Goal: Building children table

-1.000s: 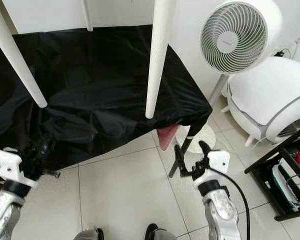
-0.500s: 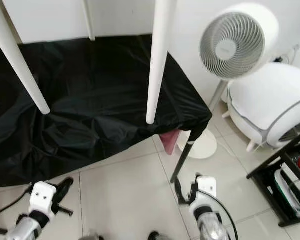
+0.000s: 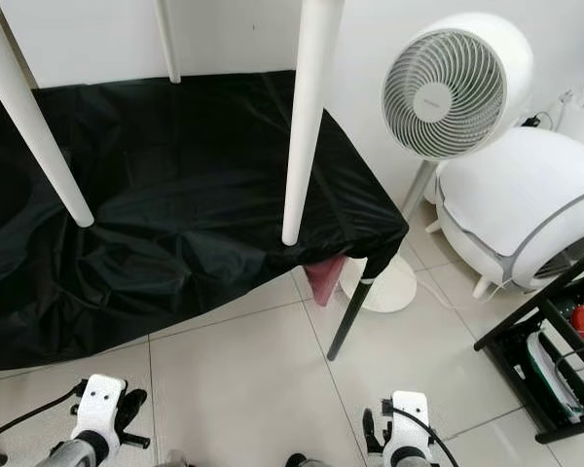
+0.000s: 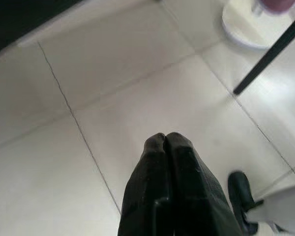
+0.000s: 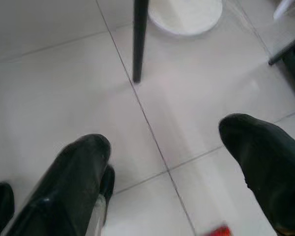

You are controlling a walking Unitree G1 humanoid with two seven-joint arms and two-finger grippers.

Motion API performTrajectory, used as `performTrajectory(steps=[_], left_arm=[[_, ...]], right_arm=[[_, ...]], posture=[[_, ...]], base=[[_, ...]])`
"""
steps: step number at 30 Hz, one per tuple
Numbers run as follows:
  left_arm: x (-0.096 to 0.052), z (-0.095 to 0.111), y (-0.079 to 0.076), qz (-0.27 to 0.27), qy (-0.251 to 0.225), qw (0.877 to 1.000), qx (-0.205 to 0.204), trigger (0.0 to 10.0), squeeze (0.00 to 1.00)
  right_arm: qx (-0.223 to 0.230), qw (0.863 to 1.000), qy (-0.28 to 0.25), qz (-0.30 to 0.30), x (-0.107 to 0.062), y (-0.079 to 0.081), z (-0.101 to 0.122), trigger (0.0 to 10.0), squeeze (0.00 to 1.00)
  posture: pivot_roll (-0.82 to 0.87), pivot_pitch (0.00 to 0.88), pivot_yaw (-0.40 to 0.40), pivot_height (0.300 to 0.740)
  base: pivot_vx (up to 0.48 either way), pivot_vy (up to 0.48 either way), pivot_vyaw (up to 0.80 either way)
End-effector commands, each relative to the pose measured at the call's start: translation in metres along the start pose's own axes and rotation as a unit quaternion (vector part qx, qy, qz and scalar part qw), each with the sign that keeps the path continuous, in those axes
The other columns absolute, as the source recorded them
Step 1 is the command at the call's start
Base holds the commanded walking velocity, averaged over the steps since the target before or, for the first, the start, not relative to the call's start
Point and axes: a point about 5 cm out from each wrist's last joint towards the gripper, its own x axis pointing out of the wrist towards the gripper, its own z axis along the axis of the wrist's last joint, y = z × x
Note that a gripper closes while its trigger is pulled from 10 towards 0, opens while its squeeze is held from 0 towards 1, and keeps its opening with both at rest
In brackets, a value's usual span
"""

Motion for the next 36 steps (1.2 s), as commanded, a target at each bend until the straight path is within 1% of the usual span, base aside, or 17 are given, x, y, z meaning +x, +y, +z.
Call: performTrajectory(steps=[1, 5, 6, 7, 9, 10, 12, 13, 15, 16, 18, 19, 23, 25, 30, 33, 36], left_arm=[[-0.004, -0.014, 0.008, 0.136, 0.042, 0.99, -0.007, 10.0, 0.0], [-0.003, -0.019, 0.007, 0.148, 0.059, 0.987, -0.021, 10.0, 0.0], [-0.006, -0.026, 0.009, 0.173, 0.093, 0.98, -0.006, 10.0, 0.0], [-0.007, -0.029, 0.01, 0.183, 0.109, 0.977, 0.009, 10.0, 0.0], [-0.007, -0.029, 0.01, 0.183, 0.109, 0.977, 0.009, 10.0, 0.0], [-0.008, -0.032, 0.01, 0.188, 0.124, 0.974, 0.018, 10.0, 0.0], [-0.012, -0.039, 0.01, 0.197, 0.142, 0.97, -0.006, 10.0, 0.0], [-0.012, -0.039, 0.01, 0.197, 0.142, 0.97, -0.006, 10.0, 0.0], [-0.011, -0.044, 0.004, 0.185, 0.155, 0.97, -0.031, 10.0, 0.0], [-0.01, -0.046, -0.002, 0.171, 0.169, 0.97, -0.028, 10.0, 0.0], [-0.009, -0.047, -0.003, 0.168, 0.172, 0.97, -0.026, 10.0, 0.0], [-0.008, -0.048, -0.007, 0.159, 0.177, 0.971, -0.026, 10.0, 0.0], [-0.004, -0.049, -0.022, 0.113, 0.188, 0.976, -0.003, 10.0, 0.0], [-0.001, -0.047, -0.025, 0.101, 0.185, 0.977, 0.003, 10.0, 0.0], [0.0, -0.046, -0.026, 0.098, 0.185, 0.978, 0.007, 10.0, 0.0], [0.008, -0.036, -0.034, 0.06, 0.164, 0.984, 0.042, 10.0, 0.0], [0.009, -0.035, -0.031, 0.068, 0.168, 0.982, 0.043, 10.0, 0.0]], right_arm=[[0.019, 0.999, 0.048, 0.005, -0.006, 0.003, -0.018, 10.0, 0.0], [0.028, 0.997, 0.073, 0.01, -0.009, 0.005, -0.026, 10.0, 0.0], [0.044, 0.994, 0.095, 0.012, -0.011, 0.009, -0.033, 10.0, 0.0], [0.044, 0.994, 0.101, 0.012, -0.011, 0.011, -0.035, 10.0, 0.0], [0.044, 0.994, 0.101, 0.012, -0.011, 0.011, -0.035, 10.0, 0.0], [0.044, 0.993, 0.109, 0.012, -0.012, 0.013, -0.037, 10.0, 0.0], [0.036, 0.991, 0.13, 0.017, -0.014, 0.016, -0.042, 10.0, 0.0], [0.036, 0.991, 0.13, 0.017, -0.014, 0.016, -0.042, 10.0, 0.0], [0.026, 0.989, 0.147, 0.024, -0.016, 0.02, -0.047, 10.0, 0.0], [0.018, 0.987, 0.156, 0.032, -0.016, 0.022, -0.048, 10.0, 0.0], [0.016, 0.987, 0.158, 0.034, -0.016, 0.023, -0.048, 10.0, 0.0], [0.013, 0.986, 0.164, 0.038, -0.017, 0.024, -0.05, 10.0, 0.0], [-0.005, 0.982, 0.181, 0.052, -0.019, 0.027, -0.055, 10.0, 0.0], [-0.018, 0.981, 0.184, 0.059, -0.02, 0.029, -0.056, 10.0, 0.0], [-0.023, 0.981, 0.184, 0.063, -0.02, 0.029, -0.056, 10.0, 0.0], [-0.045, 0.98, 0.173, 0.082, -0.018, 0.033, -0.052, 10.0, 0.0], [-0.035, 0.982, 0.169, 0.074, -0.015, 0.034, -0.048, 10.0, 0.0]], posture=[[0.1, 0.113, -0.02, 0.74], [0.1, 0.113, -0.02, 0.74], [0.11, 0.102, -0.022, 0.74], [0.1, 0.094, -0.026, 0.74], [0.1, 0.094, -0.026, 0.74], [0.1, 0.094, -0.026, 0.74], [0.11, 0.083, -0.029, 0.74], [0.11, 0.083, -0.029, 0.74], [0.11, 0.07, -0.035, 0.74], [0.1, 0.06, -0.036, 0.74], [0.1, 0.06, -0.036, 0.74], [0.1, 0.05, -0.035, 0.74], [0.1, 0.033, -0.029, 0.74], [0.09, 0.024, -0.023, 0.74], [0.09, 0.024, -0.023, 0.74], [0.07, 0.0, -0.002, 0.74], [0.06, 0.0, 0.009, 0.74]], base=[[0.0, 0.0, 0.0], [0.0, 0.0, 0.0], [0.0, 0.0, 0.0], [0.0, 0.0, 0.0], [0.0, 0.0, 0.0], [0.0, 0.0, 0.0], [0.0, 0.0, 0.0], [0.0, 0.0, 0.0], [0.0, 0.0, 0.0], [0.0, 0.0, 0.0], [0.0, 0.0, 0.0], [0.0, 0.0, 0.0], [0.0, 0.0, 0.0], [0.0, 0.0, 0.0], [0.0, 0.0, 0.0], [0.0, 0.0, 0.0], [0.0, 0.0, 0.0]])
